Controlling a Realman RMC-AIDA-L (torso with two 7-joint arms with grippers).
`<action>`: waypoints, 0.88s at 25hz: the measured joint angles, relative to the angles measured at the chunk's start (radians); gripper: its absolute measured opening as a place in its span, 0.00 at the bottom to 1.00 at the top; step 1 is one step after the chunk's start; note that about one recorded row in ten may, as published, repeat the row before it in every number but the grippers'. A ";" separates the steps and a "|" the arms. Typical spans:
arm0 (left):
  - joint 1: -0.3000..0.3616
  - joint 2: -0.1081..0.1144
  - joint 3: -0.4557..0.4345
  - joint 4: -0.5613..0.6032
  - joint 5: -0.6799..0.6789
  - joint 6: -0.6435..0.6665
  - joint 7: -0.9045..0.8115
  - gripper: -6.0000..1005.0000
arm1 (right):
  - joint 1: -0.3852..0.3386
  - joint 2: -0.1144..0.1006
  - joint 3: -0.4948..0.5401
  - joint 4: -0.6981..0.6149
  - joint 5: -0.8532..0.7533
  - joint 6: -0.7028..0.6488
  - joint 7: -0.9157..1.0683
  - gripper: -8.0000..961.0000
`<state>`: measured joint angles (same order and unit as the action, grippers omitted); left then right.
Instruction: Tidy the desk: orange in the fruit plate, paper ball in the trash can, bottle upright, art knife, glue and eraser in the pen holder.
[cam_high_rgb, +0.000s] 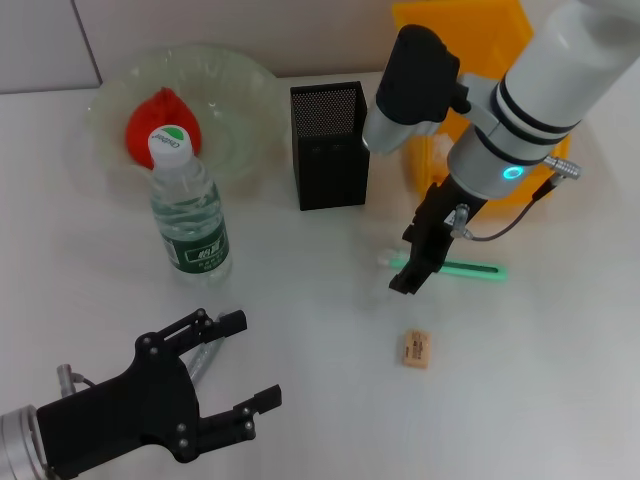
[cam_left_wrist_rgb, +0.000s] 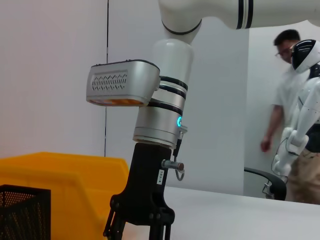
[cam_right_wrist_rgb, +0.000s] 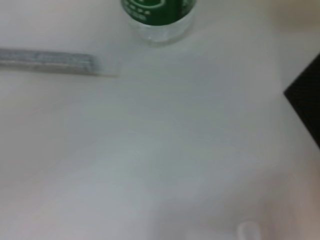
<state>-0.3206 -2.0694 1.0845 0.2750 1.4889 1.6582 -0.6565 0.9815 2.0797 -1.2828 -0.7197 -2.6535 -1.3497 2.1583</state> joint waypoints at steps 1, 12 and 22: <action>0.000 0.000 0.000 0.000 0.000 0.000 0.000 0.81 | -0.001 0.000 0.002 0.000 -0.006 0.004 0.000 0.66; 0.000 0.000 0.000 0.000 0.001 0.000 0.002 0.81 | 0.008 0.002 -0.003 0.005 -0.045 0.031 0.003 0.64; 0.000 0.000 0.000 0.000 0.001 0.000 0.003 0.81 | 0.014 0.004 -0.028 0.015 -0.045 0.043 -0.004 0.57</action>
<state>-0.3211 -2.0694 1.0845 0.2745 1.4895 1.6582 -0.6533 0.9958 2.0841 -1.3113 -0.7042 -2.6984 -1.3068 2.1545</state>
